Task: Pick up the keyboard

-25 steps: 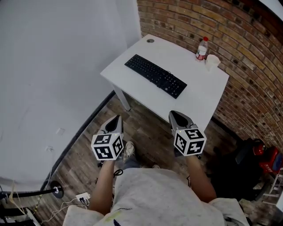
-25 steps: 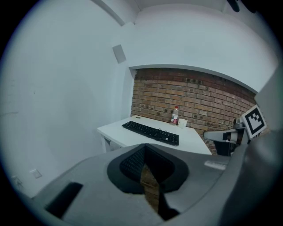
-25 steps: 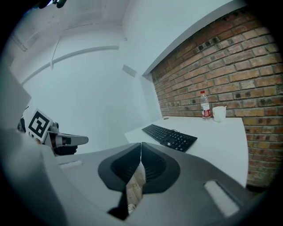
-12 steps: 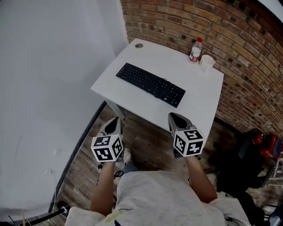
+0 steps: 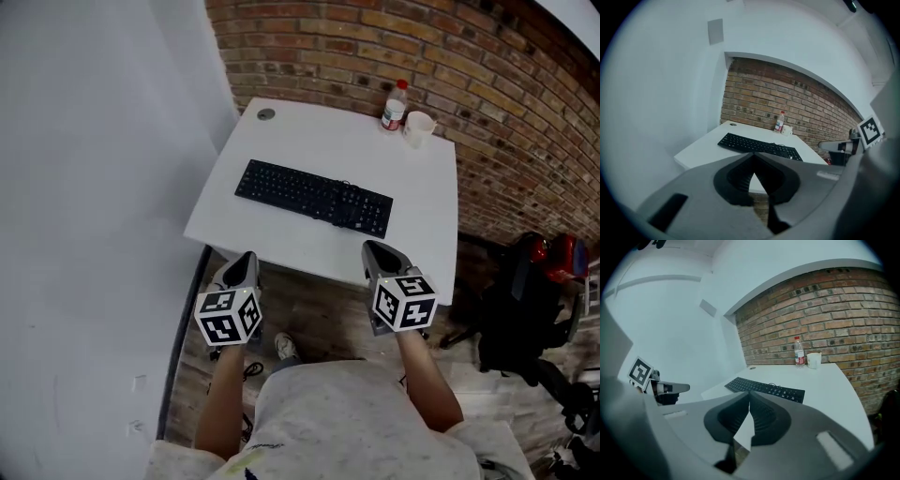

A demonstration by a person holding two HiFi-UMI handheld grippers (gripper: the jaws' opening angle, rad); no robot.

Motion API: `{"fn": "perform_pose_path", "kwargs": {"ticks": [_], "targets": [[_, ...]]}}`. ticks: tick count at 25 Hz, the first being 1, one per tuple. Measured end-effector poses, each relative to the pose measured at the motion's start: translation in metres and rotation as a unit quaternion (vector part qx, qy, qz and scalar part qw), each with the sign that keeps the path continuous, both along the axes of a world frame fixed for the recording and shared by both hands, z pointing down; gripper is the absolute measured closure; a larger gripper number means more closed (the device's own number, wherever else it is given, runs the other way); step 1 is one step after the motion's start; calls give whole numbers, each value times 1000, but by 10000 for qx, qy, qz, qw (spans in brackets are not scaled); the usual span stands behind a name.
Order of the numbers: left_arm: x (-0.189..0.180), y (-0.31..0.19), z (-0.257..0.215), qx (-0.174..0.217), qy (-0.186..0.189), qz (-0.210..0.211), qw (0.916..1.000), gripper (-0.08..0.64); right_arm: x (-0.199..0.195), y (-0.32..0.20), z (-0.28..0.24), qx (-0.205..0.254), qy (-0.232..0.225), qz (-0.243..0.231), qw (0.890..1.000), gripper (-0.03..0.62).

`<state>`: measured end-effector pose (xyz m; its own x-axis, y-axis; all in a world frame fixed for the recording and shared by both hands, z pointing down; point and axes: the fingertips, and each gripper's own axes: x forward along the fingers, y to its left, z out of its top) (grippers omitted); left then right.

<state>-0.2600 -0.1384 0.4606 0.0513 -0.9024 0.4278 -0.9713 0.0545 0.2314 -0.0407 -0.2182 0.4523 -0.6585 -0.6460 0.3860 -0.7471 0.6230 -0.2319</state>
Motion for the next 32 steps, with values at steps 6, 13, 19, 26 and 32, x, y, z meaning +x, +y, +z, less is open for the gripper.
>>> {"fn": "perform_pose_path", "kwargs": {"ticks": [6,13,19,26,32], "targets": [[-38,-26,1,-21,47,506,9987,566,-15,-11,3,-51,66,725,9973,584],[-64,-54,10,-48,69,1047,9945,566,-21,-17,8,-52,172,1309,9912,568],[-76,-81,15,-5,-5,1338,9910,565,-20,-25,17,-72,148,1637,9864,549],[-91,-122,25,-36,-42,1395,9902,460,-11,-42,34,-184,103,1882,9819,520],[-99,-162,42,-181,-133,1431,9895,375,-3,-65,47,-232,94,2058,9783,461]]}}
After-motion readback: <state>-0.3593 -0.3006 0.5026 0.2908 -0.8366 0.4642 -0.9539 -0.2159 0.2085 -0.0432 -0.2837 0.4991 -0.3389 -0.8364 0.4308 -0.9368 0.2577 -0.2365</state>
